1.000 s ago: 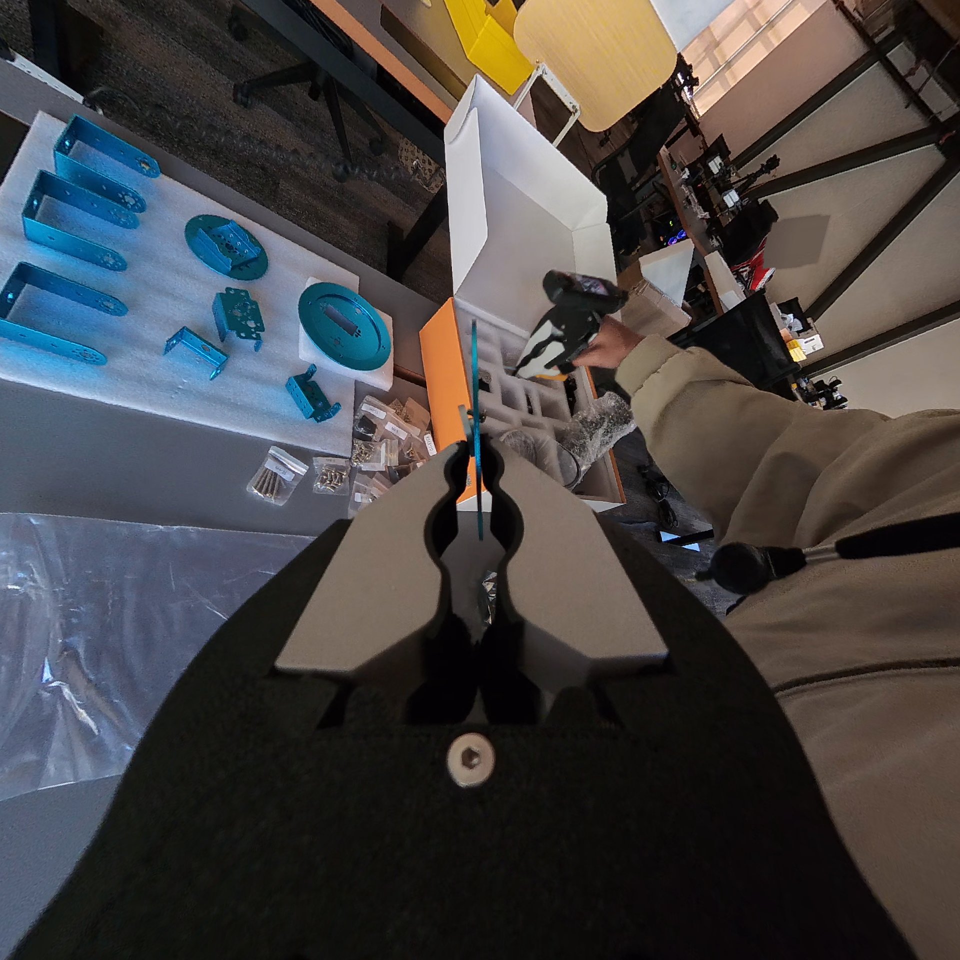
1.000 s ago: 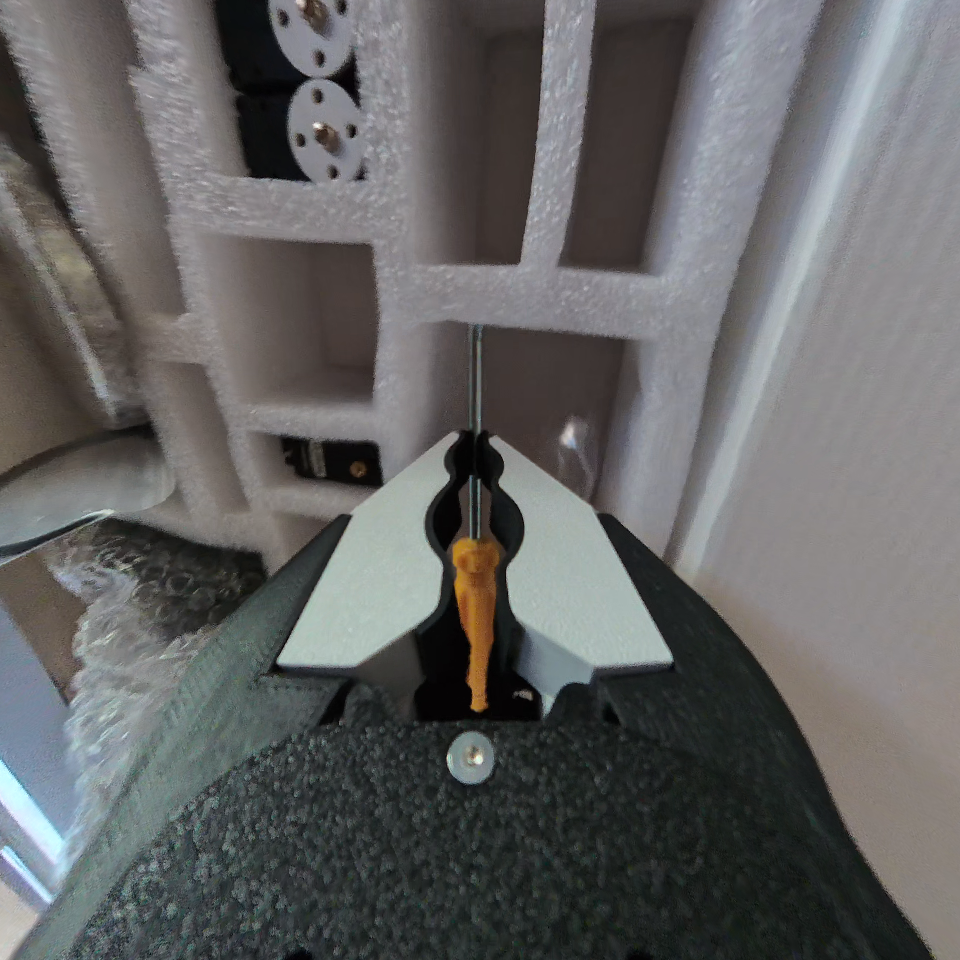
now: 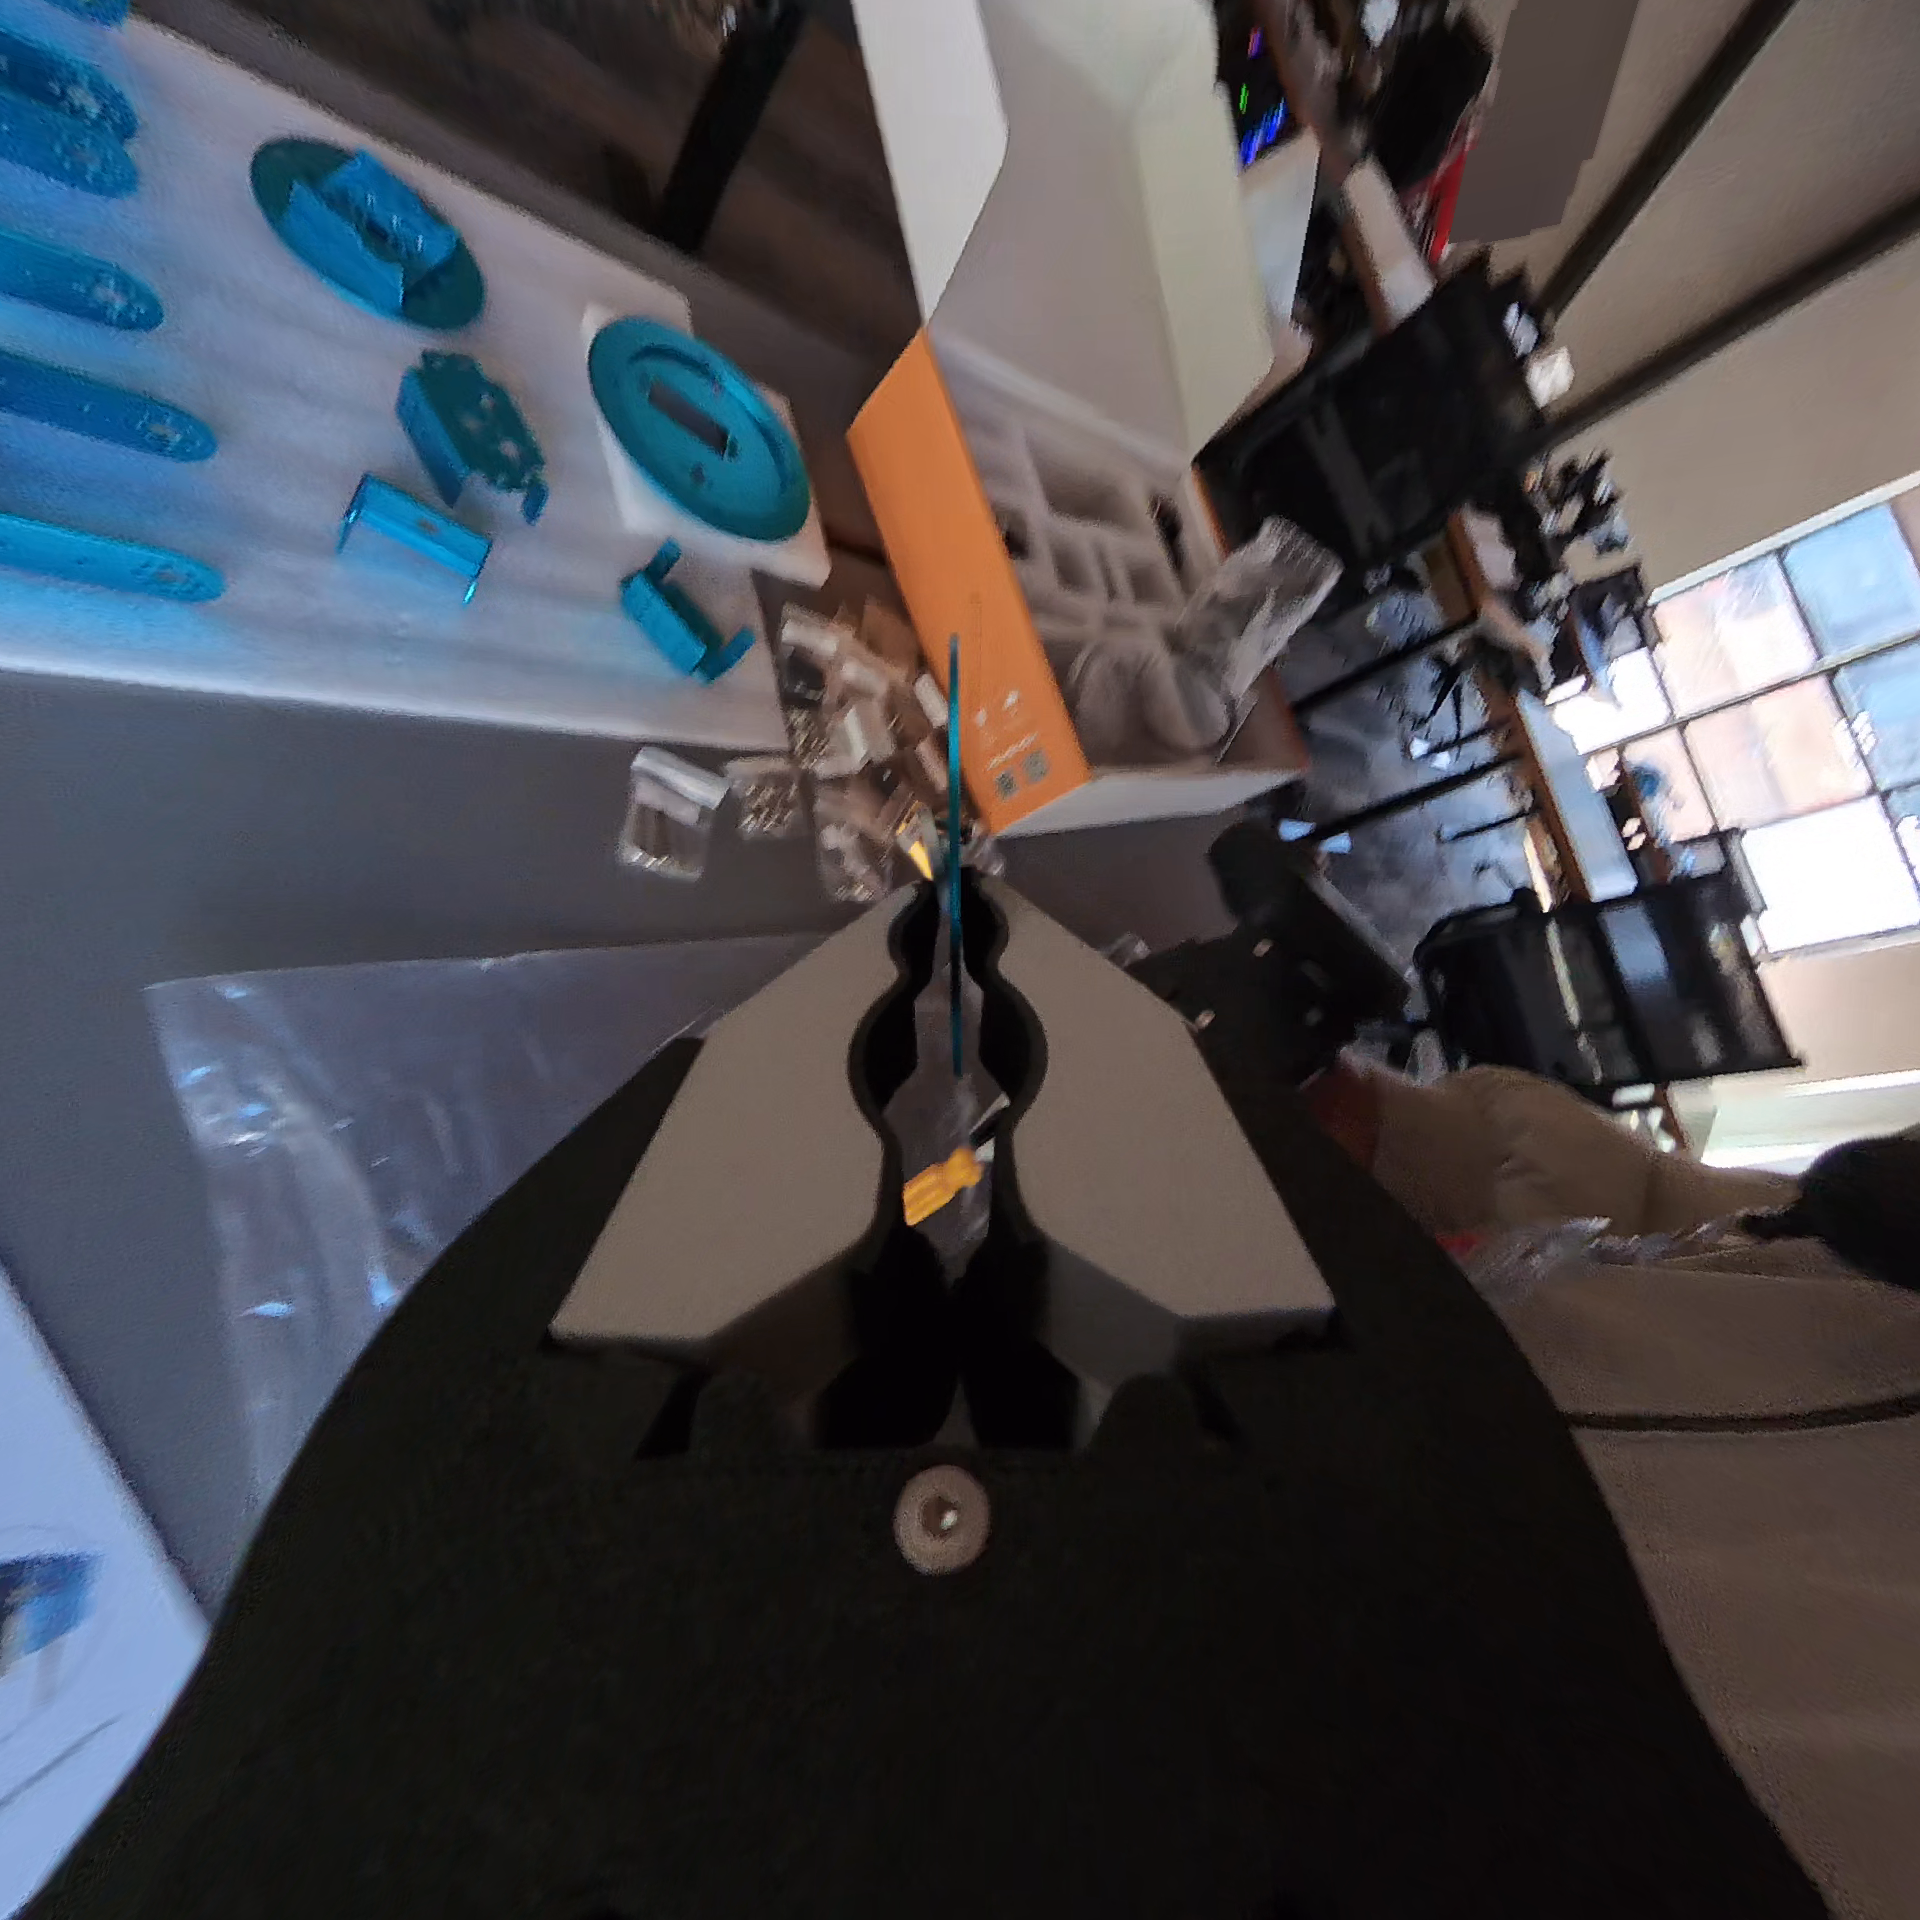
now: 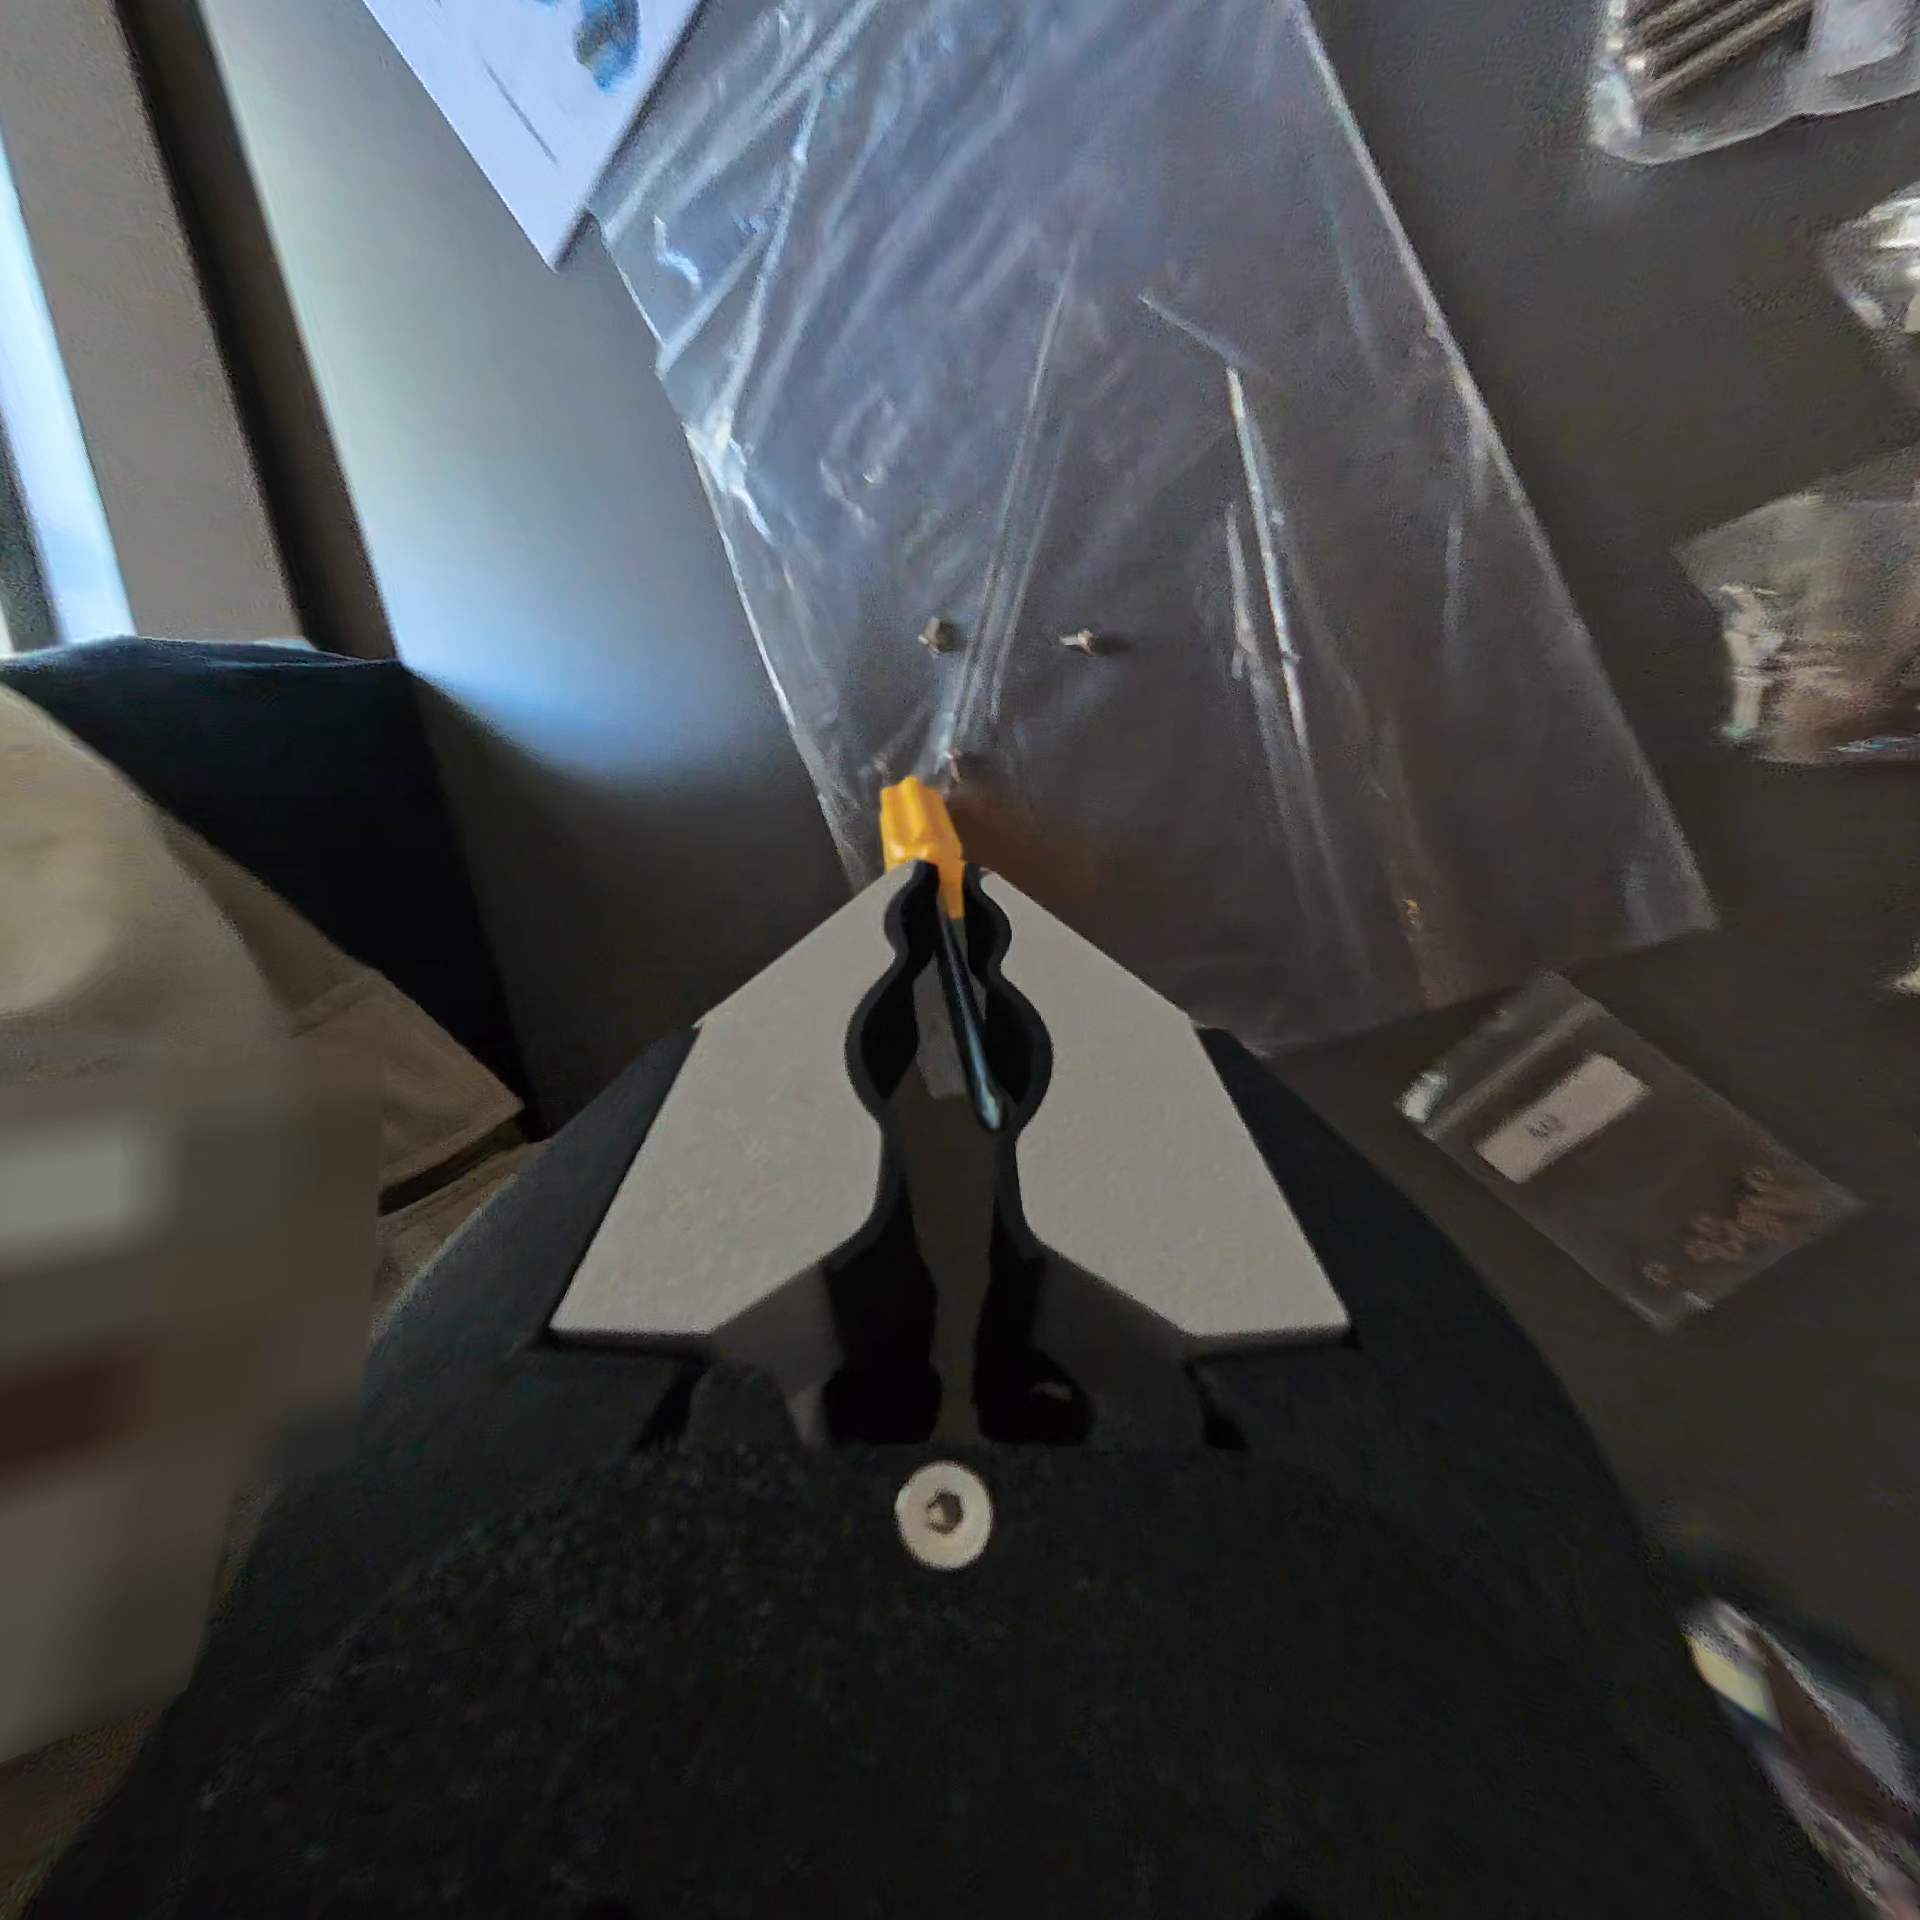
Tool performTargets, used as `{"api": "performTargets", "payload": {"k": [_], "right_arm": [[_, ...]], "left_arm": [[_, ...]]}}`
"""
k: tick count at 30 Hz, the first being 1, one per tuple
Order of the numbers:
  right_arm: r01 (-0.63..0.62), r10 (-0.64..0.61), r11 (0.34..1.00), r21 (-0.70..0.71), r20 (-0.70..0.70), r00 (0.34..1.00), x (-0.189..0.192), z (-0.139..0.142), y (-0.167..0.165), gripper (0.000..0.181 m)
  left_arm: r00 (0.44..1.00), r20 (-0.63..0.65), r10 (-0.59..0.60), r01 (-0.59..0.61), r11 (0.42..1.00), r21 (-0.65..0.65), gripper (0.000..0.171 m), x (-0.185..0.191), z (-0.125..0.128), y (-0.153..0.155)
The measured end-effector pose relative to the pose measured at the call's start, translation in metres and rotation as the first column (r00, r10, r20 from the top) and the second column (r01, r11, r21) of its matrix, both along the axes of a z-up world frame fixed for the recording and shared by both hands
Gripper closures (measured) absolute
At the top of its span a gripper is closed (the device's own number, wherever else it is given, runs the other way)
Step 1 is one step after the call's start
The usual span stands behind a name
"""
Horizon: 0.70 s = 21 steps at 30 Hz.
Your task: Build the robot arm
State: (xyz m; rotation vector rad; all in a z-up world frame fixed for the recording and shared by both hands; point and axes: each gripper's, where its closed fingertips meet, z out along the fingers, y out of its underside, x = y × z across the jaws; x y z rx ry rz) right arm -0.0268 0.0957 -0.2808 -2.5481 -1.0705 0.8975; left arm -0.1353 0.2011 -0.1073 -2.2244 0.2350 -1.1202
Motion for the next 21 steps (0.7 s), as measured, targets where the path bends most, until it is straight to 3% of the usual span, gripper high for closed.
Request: {"api": "performTargets", "payload": {"k": [7, 9, 14, 18, 21], "right_arm": [[0.095, -0.120, 0.970, -0.223, -0.100, 0.988, -0.018, 0.015, -0.018, 0.180], [0.128, -0.132, 0.986, -0.110, -0.031, 0.991, -0.007, 0.006, -0.008, 0.179], [0.006, -0.005, 1.000, 0.019, -0.066, 0.998, 0.007, -0.007, -0.006, 0.174], [-0.068, 0.075, 0.996, 0.059, -0.129, 0.989, 0.022, -0.017, -0.023, 0.174], [-0.154, 0.162, 0.978, 0.140, -0.048, 0.986, 0.042, -0.033, -0.041, 0.178]], "left_arm": [[0.979, -0.074, -0.192, 0.189, 0.981, -0.041, 0.167, -0.039, -0.065, -0.015], [0.971, -0.068, -0.228, 0.226, 0.973, -0.039, 0.167, -0.040, -0.077, -0.019], [0.944, -0.128, -0.303, 0.307, 0.952, 0.007, 0.167, -0.031, -0.110, -0.023], [0.942, -0.139, -0.306, 0.312, 0.950, 0.022, 0.167, -0.021, -0.128, -0.032], [0.942, -0.153, -0.299, 0.310, 0.949, 0.052, 0.167, -0.012, -0.129, -0.044]]}}
